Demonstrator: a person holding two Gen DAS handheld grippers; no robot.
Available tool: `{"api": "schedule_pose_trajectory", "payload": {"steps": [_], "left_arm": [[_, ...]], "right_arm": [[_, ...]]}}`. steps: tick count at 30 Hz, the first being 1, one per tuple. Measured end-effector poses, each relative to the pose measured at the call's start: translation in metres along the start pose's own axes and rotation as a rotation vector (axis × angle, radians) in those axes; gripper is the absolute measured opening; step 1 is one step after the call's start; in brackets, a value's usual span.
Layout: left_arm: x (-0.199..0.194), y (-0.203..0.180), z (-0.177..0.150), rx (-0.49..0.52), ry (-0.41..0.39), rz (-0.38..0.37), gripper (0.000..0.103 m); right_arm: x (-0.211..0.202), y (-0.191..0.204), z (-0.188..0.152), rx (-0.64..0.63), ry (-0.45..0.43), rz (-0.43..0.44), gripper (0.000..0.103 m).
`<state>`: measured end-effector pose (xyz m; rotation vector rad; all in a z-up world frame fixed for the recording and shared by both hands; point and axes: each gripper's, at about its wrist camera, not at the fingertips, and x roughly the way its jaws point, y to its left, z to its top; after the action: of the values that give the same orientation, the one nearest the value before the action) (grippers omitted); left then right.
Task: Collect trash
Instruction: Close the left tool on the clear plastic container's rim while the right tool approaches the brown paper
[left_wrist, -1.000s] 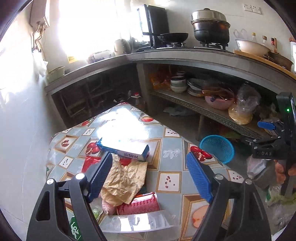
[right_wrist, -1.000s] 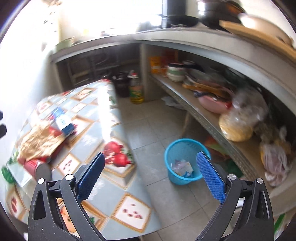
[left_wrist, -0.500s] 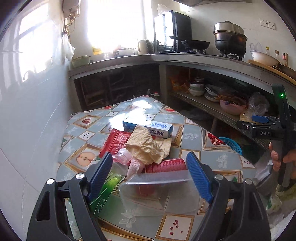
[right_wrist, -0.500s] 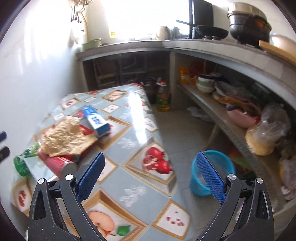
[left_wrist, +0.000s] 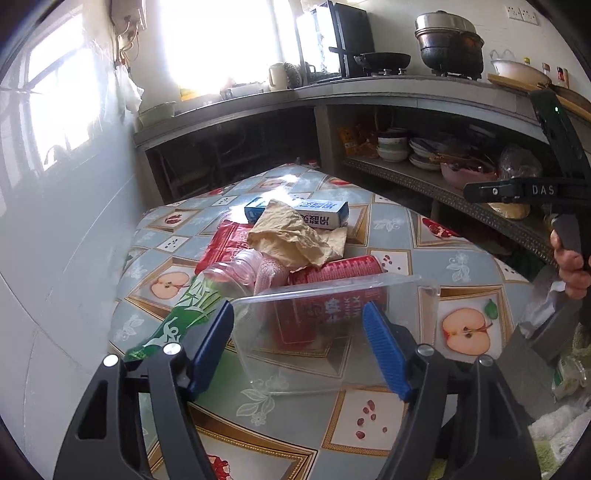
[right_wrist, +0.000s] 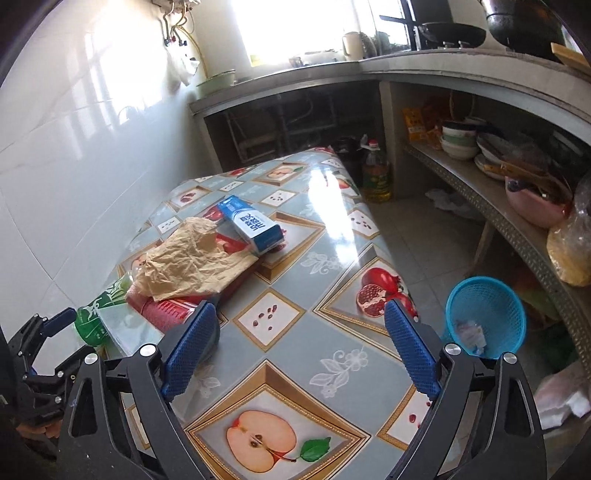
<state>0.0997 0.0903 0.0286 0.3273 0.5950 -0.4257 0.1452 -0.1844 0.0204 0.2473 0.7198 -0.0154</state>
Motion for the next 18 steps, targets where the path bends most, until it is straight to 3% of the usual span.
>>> {"api": "schedule_pose_trajectory", "payload": {"steps": [4,8,12,18], "left_arm": [[-0.004,-0.019,0.001,0.135,-0.053,0.037,0.066],[-0.001,-0.049,0.004,0.366,-0.106,0.091,0.066],[0.019,-0.067,-0.001,0.561,-0.079,0.127,0.062],[0.043,-0.069,-0.003,0.682,-0.034,0.182,0.045]], "right_arm": [[0.004,0.000,-0.001,0.009,0.014,0.013,0.081],[0.007,0.000,-0.002,0.017,0.027,0.025,0.080],[0.007,-0.003,-0.004,0.026,0.031,0.030,0.080],[0.004,-0.011,-0.005,0.042,0.030,0.027,0.080]]}}
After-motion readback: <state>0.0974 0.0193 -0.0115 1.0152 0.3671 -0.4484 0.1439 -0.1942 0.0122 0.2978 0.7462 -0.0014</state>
